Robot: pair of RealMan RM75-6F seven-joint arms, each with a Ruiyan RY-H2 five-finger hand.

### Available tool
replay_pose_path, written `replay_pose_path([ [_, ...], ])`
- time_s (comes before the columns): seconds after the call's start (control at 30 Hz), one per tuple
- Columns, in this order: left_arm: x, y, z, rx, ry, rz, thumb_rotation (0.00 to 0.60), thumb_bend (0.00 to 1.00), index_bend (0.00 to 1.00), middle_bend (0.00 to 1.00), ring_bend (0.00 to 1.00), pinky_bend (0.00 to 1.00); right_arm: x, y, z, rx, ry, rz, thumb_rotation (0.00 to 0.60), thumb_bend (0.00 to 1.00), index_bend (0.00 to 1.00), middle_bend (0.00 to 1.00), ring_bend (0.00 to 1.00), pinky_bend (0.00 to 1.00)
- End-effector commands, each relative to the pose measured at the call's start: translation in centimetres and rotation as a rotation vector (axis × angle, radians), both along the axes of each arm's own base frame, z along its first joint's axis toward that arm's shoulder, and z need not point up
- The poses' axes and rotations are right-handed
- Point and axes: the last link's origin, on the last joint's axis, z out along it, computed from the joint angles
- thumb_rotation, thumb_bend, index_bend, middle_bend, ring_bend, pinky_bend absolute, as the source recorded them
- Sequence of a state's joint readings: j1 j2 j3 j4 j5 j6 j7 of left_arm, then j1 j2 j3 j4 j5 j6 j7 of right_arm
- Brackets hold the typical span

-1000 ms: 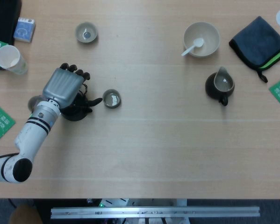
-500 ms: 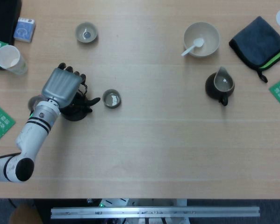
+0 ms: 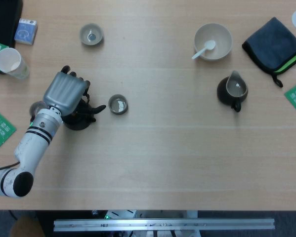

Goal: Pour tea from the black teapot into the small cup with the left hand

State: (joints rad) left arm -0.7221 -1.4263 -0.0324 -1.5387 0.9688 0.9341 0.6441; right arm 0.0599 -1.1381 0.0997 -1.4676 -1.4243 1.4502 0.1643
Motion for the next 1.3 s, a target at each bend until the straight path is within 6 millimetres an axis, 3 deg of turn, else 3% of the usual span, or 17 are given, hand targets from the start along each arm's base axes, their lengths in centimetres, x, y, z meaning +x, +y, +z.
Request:
replay_pose_path([
  [0.03, 0.1, -0.2, 0.3, 0.004, 0.003, -0.011, 0.039, 0.11, 0.47, 0.48, 0.34, 0.18, 0.0, 0.0, 0.0, 0.000, -0.001, 0.000, 0.600, 0.01, 0.18, 0.20, 0.13, 0.14],
  [0.83, 0.4, -1.8, 0.0, -0.027, 0.035, -0.046, 0.046, 0.11, 0.55, 0.57, 0.41, 0.18, -0.2, 0.0, -0.1, 0.003, -0.004, -0.006, 0.600, 0.01, 0.18, 0.20, 0.13, 0.14],
  [1.3, 0.9, -2.1, -0.6, -0.049, 0.046, -0.066, 0.045, 0.11, 0.64, 0.70, 0.52, 0.18, -0.4, 0.1, 0.0, -0.003, -0.005, -0.011, 0.600, 0.01, 0.18, 0.20, 0.13, 0.14],
])
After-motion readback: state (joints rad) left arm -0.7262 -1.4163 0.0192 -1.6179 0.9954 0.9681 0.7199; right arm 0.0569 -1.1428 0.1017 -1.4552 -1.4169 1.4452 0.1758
